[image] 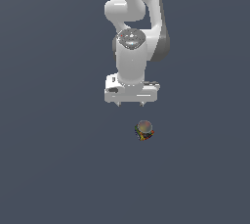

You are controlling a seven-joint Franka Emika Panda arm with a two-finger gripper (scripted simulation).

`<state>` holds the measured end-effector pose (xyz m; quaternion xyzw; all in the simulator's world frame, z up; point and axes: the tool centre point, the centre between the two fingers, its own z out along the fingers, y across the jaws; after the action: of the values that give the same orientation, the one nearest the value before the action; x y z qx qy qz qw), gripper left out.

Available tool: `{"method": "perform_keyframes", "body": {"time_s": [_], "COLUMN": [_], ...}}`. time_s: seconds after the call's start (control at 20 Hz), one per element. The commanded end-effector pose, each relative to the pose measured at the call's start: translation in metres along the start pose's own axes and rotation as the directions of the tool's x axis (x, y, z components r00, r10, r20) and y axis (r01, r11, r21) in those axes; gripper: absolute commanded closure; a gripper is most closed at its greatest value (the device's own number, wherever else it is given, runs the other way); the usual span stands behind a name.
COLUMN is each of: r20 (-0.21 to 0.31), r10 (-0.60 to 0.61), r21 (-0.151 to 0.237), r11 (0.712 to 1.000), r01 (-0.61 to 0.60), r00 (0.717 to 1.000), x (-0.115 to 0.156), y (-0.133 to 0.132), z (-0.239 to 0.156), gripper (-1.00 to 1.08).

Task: Pick up the object and move it to a goal position.

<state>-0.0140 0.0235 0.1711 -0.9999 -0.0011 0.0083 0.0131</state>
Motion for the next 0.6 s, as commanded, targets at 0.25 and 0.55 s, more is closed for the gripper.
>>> {"method": "perform_keyframes", "body": {"time_s": [0.25, 0.55], "r20": [0.008, 0.018], "r10": [0.000, 0.000], "r21": [0.012, 0.028], "r11": [1.000, 1.000], "r01": [0.000, 0.000], "r00": [1.000, 1.000], "x": [0.000, 0.000], "y": [-0.008, -0.019], "z": [0.002, 0.005], "gripper": [-0.92, -0.92]}}
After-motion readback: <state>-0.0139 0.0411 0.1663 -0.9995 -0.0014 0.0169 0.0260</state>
